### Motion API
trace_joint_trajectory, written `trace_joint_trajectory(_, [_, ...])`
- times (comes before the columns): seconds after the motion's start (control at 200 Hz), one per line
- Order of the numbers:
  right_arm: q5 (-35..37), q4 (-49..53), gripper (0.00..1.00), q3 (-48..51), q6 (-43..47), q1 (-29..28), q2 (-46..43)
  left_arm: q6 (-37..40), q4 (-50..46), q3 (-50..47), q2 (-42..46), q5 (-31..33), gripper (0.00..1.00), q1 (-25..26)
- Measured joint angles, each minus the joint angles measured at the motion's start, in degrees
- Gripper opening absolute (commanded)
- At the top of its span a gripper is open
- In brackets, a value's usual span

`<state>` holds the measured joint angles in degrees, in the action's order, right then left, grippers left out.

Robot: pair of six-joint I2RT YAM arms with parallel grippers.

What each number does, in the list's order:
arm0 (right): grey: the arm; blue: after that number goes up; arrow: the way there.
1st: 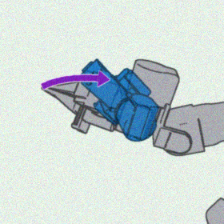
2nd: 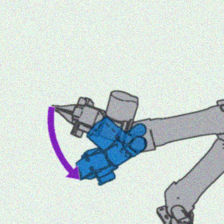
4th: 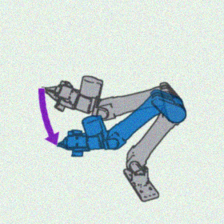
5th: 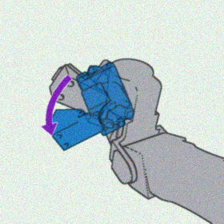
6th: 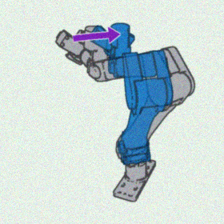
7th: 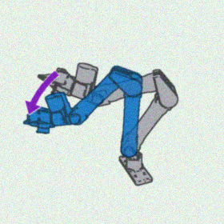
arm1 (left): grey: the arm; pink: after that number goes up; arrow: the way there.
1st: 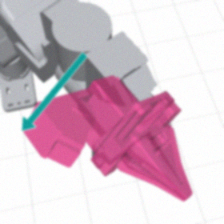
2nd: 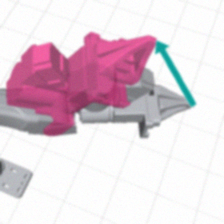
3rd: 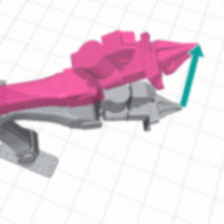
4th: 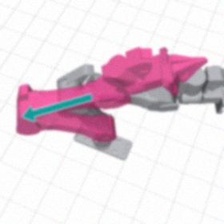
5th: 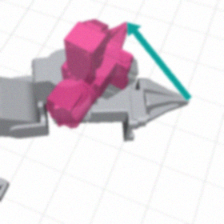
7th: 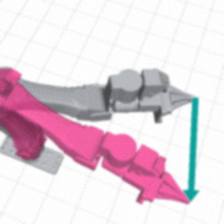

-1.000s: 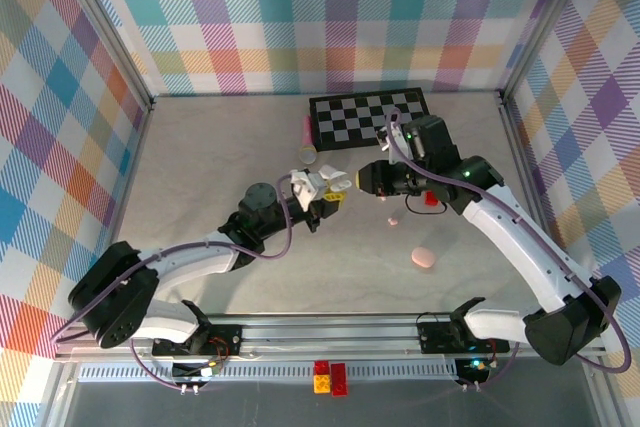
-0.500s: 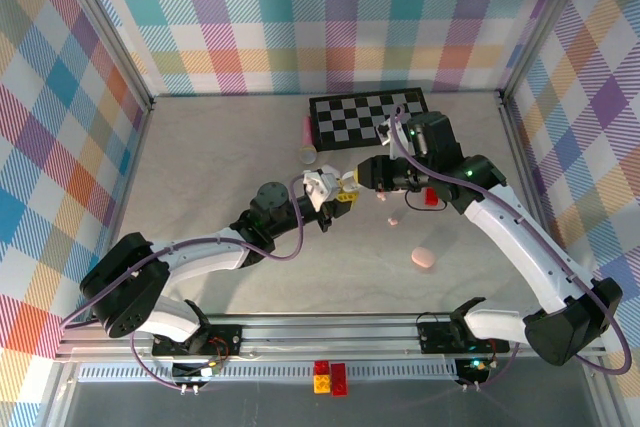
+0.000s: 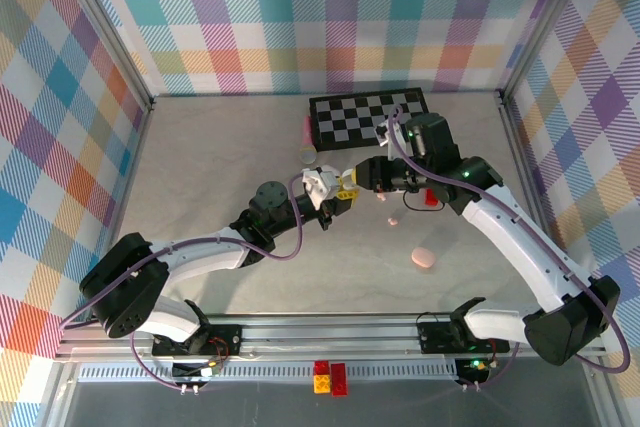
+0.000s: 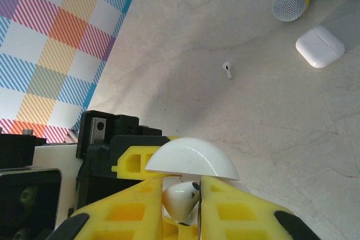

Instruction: Insert the wireless bluetooth earbuds into the charging case

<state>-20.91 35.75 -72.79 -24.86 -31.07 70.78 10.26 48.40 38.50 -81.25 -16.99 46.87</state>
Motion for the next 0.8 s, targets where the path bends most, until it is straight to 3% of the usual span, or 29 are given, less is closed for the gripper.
trace_joint_trajectory(0.195, [-0.04, -0.28, 0.21, 0.52, 0.00, 0.00, 0.09, -0.35, 0.00, 0.02, 0.00, 0.02, 0.02, 0.00])
trace_joint_trajectory(0.29, [0.00, -0.24, 0.30, 0.52, -0.22, 0.00, 0.42, -0.37, 0.00, 0.04, 0.00, 0.17, 0.02, 0.00])
trace_joint_trajectory(0.8, [2.32, -0.11, 0.55, 0.55, 0.61, 0.00, -1.03, -0.39, -0.63, 0.17, 2.47, 1.68, 0.03, -0.20])
